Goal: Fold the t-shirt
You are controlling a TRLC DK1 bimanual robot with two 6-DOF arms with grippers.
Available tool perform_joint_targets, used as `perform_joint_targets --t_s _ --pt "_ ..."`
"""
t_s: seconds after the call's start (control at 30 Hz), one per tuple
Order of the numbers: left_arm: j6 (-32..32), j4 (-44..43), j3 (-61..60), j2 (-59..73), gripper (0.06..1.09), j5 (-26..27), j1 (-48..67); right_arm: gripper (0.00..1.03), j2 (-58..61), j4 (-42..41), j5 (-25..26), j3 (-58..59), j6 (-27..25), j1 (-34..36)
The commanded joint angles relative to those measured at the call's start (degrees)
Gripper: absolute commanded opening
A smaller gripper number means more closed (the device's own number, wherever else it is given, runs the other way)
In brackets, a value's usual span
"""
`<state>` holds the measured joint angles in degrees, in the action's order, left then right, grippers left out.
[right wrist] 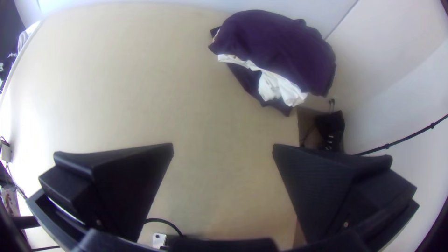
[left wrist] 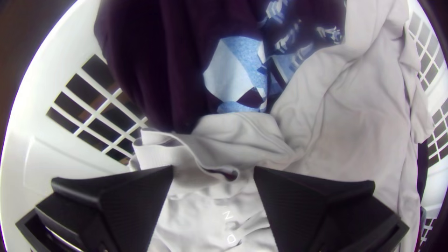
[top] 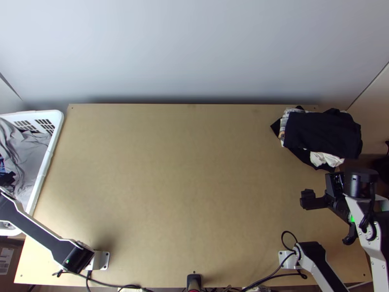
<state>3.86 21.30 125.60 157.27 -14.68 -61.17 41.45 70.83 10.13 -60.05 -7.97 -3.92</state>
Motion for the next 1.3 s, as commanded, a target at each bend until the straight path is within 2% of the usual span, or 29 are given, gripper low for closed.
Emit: perform_joint_targets --t_s 0.0,0.1,0.13,0.33,0.73,0.87,1.03,1.13,1.27 --pt "-0.17 -0.12 1.84 1.28 0.46 -0.09 0.43 0.99 -0.06 0.19 0.06 0.46 -0.03 0.85" --pt "-0.17 -0.12 1.93 0.84 0.14 -0.09 0.43 0.99 -0.06 0.10 0.06 0.64 -0.03 1.02" --pt "-0.08 0.32 1.93 0.49 0.09 -0.18 0.35 0.99 -0.06 0.10 0.06 0.73 -0.12 1.02" --pt "-3.95 7.18 1.58 -3.81 0.09 1.84 -0.80 0.99 -0.06 -0.69 0.06 0.11 -0.21 0.94" --pt "-11.06 23.61 0.17 -26.58 0.09 16.79 -2.03 0.99 -0.41 -1.39 -0.02 -2.97 -0.12 -2.14" --pt "-12.21 28.45 0.26 -35.81 0.09 25.66 -2.38 0.99 -1.29 -1.39 -0.11 -4.46 0.06 -3.90" --pt "-12.30 31.87 0.26 -47.94 0.09 32.69 -1.76 0.99 -3.04 -1.39 -0.11 -5.51 -0.03 -6.36" --pt "-12.73 32.31 0.26 -53.21 0.10 35.24 -1.59 0.99 -3.83 -1.31 -0.11 -6.22 -0.03 -6.89" --pt "-13.00 32.31 0.26 -61.30 0.09 41.31 -1.50 0.99 -5.15 -1.22 -0.37 -7.45 -0.12 -8.47"
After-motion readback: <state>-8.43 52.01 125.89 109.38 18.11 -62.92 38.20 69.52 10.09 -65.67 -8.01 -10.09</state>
